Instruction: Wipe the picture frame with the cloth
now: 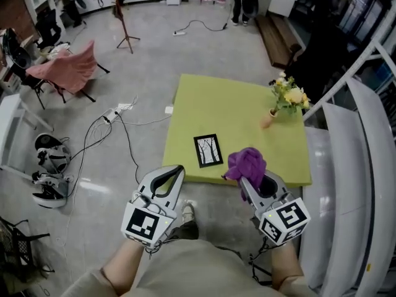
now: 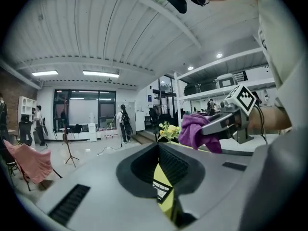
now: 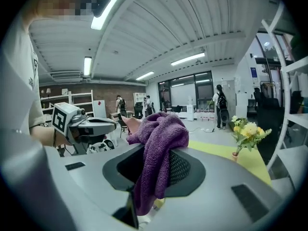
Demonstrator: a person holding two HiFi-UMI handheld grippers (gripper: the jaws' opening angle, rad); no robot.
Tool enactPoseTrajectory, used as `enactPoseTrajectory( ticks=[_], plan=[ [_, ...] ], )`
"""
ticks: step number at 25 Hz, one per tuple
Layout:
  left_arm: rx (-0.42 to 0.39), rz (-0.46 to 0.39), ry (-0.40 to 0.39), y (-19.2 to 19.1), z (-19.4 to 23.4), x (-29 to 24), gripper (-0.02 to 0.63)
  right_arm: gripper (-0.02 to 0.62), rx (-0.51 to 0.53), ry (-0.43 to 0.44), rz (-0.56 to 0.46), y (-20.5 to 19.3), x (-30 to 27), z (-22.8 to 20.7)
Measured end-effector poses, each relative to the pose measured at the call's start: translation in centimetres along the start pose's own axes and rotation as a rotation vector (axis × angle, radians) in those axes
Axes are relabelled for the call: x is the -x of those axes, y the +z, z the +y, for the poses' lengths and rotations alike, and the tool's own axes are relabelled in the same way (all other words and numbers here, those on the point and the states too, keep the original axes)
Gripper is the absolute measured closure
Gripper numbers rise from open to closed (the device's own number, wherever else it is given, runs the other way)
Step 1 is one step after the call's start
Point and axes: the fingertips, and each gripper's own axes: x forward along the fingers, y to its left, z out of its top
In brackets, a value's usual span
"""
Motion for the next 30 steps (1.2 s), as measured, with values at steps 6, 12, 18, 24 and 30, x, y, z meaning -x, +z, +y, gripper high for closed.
enactPoseTrajectory(
  ticks=[6, 12, 18, 24, 30],
  plan=[
    [-0.001, 0.037, -0.108, -2.8, 2.3, -5.0, 0.598, 0.488, 0.004, 0.020, 0.093, -1.0, -7.1, -2.3],
    [0.061, 0.132, -0.110, -7.4, 4.5, -8.8, 0.598, 0.488, -0.027, 0.039, 0.185, -3.6, -12.8, -4.4],
    [0.094, 0.213, -0.106, -11.1, 6.0, -11.9, 0.598, 0.488, -0.060, 0.065, 0.261, -6.4, -17.9, -6.6],
    [0.143, 0.290, -0.100, -14.5, 5.9, -14.6, 0.598, 0.488, 0.007, 0.120, 0.345, -8.8, -21.6, -7.2],
    [0.204, 0.376, -0.118, -19.5, 4.9, -17.0, 0.598, 0.485, 0.128, 0.198, 0.455, -12.9, -25.0, -6.9]
  ],
)
